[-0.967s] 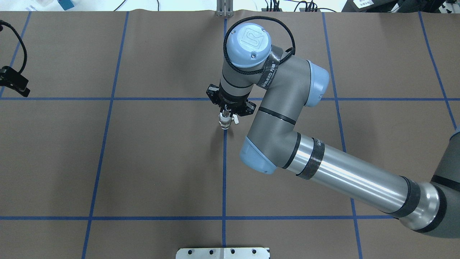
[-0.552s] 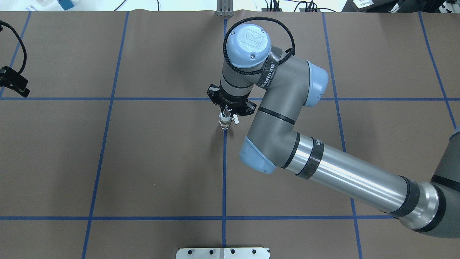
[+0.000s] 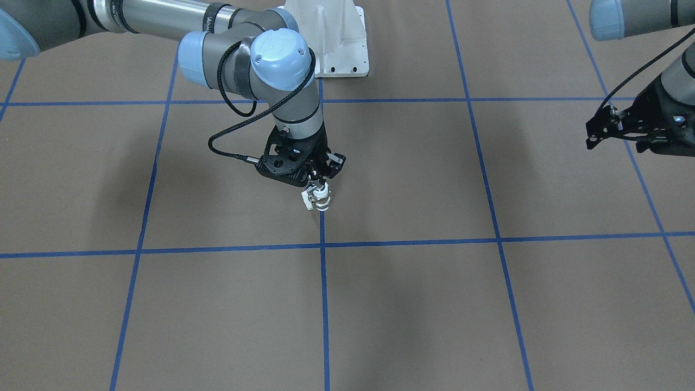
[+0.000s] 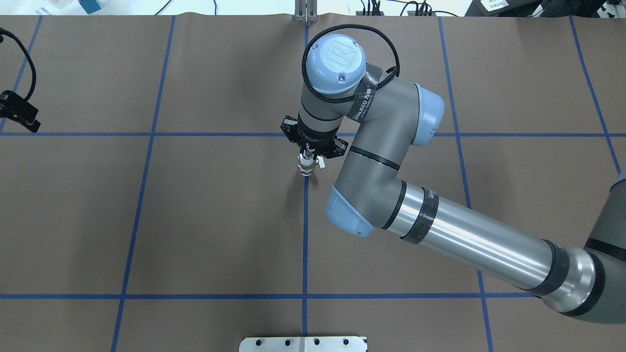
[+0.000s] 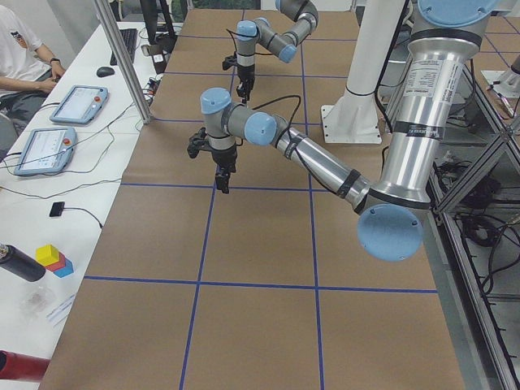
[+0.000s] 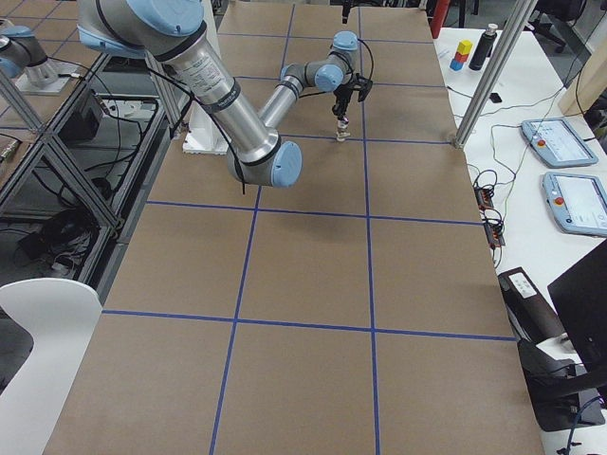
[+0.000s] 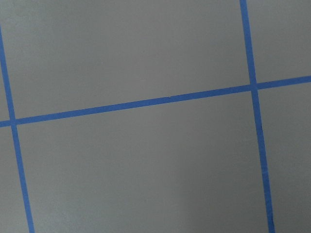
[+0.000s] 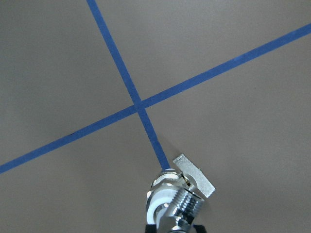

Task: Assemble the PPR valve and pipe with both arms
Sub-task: 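Lower the fitting onto the valve top and press it in with the right gripper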

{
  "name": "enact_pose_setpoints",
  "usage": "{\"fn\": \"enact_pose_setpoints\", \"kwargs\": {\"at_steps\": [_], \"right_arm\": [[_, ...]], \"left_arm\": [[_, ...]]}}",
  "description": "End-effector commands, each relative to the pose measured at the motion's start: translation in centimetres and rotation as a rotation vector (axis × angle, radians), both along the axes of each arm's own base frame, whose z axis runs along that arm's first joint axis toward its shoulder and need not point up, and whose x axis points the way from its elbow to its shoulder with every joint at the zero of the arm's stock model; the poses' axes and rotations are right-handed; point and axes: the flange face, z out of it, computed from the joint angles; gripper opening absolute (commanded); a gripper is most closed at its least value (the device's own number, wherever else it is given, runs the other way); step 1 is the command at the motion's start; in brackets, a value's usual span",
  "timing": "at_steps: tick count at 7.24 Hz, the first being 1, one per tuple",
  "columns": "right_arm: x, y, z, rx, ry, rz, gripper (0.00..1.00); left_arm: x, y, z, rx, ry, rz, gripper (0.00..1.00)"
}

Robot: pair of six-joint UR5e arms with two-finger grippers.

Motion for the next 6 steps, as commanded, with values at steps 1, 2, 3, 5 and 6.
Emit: {"fn": "enact_pose_setpoints", "kwargs": {"at_steps": [1, 2, 3, 5, 6], "right_arm": [[-0.23, 0.19, -0.14, 0.017, 0.003, -0.008, 0.00], [-0.40, 0.41, -0.07, 0.023, 0.006, -0.010, 0.00], [-0.46, 0.47, -0.18, 0.028, 0.006, -0.011, 0.00], [-0.53, 0.53, -0.15, 0.030, 0.009, -0.011, 0.00], [-0.53, 0.53, -0.15, 0.030, 0.009, -0.011, 0.00]], "left_arm": [[0.01, -0.03, -0.10, 0.002, 0.001, 0.000, 1.00], [0.01, -0.03, -0.10, 0.002, 0.001, 0.000, 1.00], [0.01, -0.03, -0.10, 0.000, 0.001, -0.002, 1.00], [0.03, -0.06, -0.19, -0.002, 0.001, -0.006, 1.00], [0.00, 0.00, -0.17, -0.002, 0.001, -0.006, 1.00]]}}
